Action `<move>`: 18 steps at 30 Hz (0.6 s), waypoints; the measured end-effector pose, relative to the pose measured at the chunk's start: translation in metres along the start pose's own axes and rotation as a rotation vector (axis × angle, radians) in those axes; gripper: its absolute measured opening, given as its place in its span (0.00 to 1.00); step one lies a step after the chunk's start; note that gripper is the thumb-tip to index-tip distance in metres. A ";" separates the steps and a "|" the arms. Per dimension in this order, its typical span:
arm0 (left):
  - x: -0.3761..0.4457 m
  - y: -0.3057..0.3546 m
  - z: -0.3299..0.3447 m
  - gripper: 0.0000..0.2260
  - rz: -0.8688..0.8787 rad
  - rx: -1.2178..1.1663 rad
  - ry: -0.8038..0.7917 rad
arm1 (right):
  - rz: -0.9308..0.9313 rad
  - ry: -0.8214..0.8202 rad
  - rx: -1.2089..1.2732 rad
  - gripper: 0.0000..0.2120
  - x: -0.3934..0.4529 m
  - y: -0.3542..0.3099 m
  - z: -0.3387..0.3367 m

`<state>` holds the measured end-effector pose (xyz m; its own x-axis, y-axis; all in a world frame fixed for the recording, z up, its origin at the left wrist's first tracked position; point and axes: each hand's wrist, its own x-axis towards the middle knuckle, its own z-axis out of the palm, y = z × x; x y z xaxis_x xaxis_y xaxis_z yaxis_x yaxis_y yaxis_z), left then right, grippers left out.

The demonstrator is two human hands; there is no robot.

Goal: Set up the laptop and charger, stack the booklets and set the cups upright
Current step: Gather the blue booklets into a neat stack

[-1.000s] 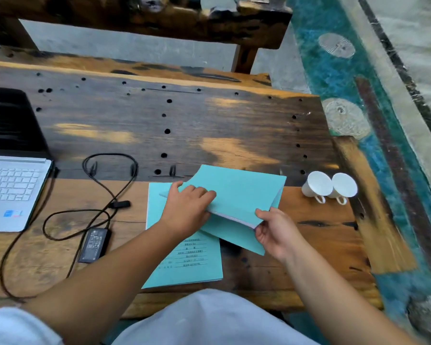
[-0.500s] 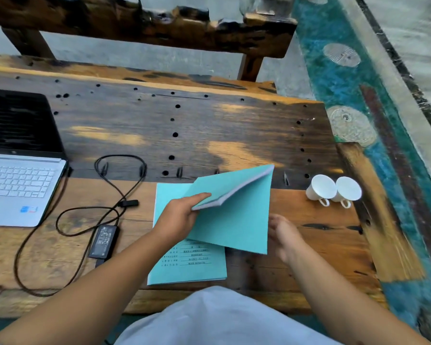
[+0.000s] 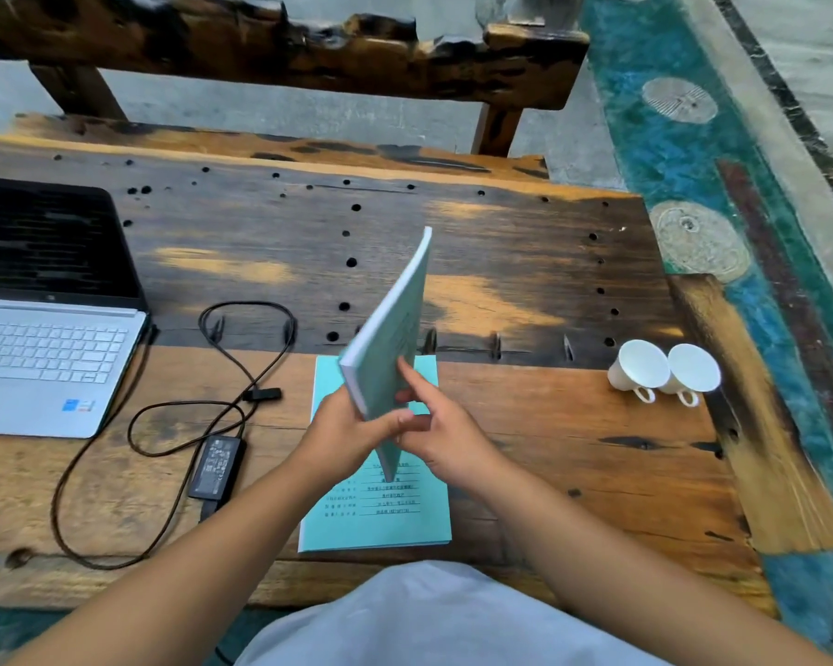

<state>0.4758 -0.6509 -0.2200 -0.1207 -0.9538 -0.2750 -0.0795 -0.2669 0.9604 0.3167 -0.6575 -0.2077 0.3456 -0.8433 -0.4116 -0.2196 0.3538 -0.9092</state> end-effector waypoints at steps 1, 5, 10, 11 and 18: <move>0.001 -0.001 0.000 0.14 0.004 -0.021 0.118 | -0.010 -0.051 -0.028 0.40 0.001 0.001 0.003; 0.000 -0.004 -0.019 0.10 -0.024 -0.153 0.262 | 0.035 -0.009 -0.084 0.32 0.007 0.020 0.009; -0.003 -0.004 -0.032 0.11 -0.152 -0.582 0.162 | 0.527 0.326 0.468 0.18 0.001 0.060 0.000; -0.004 -0.004 -0.034 0.13 -0.160 -0.632 0.135 | 0.588 0.311 0.598 0.16 -0.003 0.065 -0.002; -0.004 -0.013 -0.040 0.19 -0.296 -0.703 0.023 | 0.441 0.235 1.085 0.19 -0.025 0.092 -0.022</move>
<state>0.5170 -0.6487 -0.2296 -0.1713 -0.8294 -0.5317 0.5447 -0.5294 0.6504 0.2676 -0.6128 -0.2793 0.2335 -0.5770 -0.7826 0.6474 0.6928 -0.3176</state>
